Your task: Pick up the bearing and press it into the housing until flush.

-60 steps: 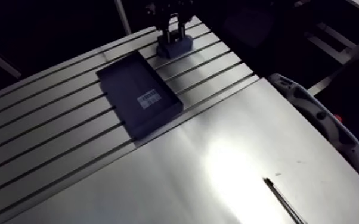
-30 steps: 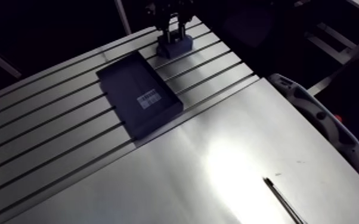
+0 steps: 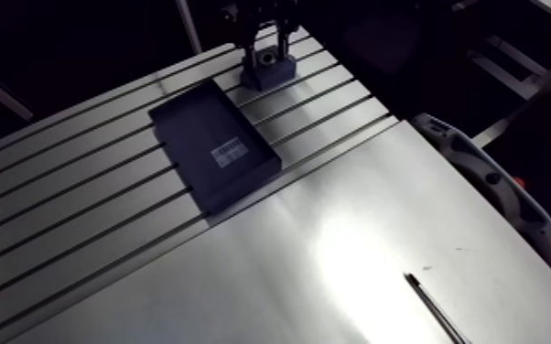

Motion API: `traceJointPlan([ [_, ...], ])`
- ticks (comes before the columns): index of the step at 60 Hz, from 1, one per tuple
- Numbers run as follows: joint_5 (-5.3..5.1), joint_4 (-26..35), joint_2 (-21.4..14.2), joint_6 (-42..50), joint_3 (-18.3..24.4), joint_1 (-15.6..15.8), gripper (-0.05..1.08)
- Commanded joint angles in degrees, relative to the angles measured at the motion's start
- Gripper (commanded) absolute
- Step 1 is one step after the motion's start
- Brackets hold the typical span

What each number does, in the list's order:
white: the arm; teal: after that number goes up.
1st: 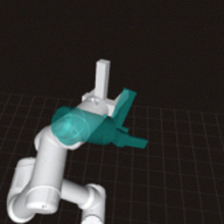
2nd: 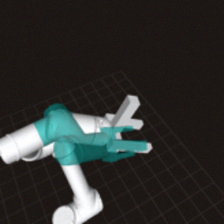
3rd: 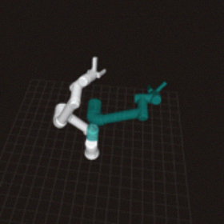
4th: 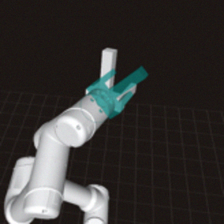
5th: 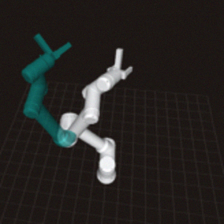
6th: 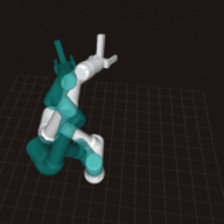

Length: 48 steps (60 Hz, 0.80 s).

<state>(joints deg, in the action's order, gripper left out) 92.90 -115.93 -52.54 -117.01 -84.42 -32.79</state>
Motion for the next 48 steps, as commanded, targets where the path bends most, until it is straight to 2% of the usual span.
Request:
traceJointPlan([
  [1, -0.05, 0.39, -0.05, -0.46, 0.08, 0.09, 0.23],
  [20, -0.22, 0.55, -0.72, -0.46, 0.58, 0.08, 0.23],
  [38, -0.4, 3.83, -2.71, -0.37, 2.88, 0.26, 0.26],
  [42, -0.4, 4.78, -2.93, -0.37, 3.32, 0.26, 0.34],
  [43, -0.48, 5.16, -2.95, -0.29, 3.49, 0.26, 0.42],
  [44, -0.48, 5.16, -2.95, -0.29, 3.49, 0.26, 0.42],
  [45, -0.56, 5.29, -2.95, -0.28, 3.59, 0.26, 0.51],
  [46, -0.56, 5.29, -2.95, -0.28, 3.59, 0.26, 0.51],
  [47, -0.57, 5.31, -2.95, -0.21, 3.61, 0.26, 0.64],
  [48, -0.57, 5.31, -2.95, -0.21, 3.61, 0.26, 0.64],
])
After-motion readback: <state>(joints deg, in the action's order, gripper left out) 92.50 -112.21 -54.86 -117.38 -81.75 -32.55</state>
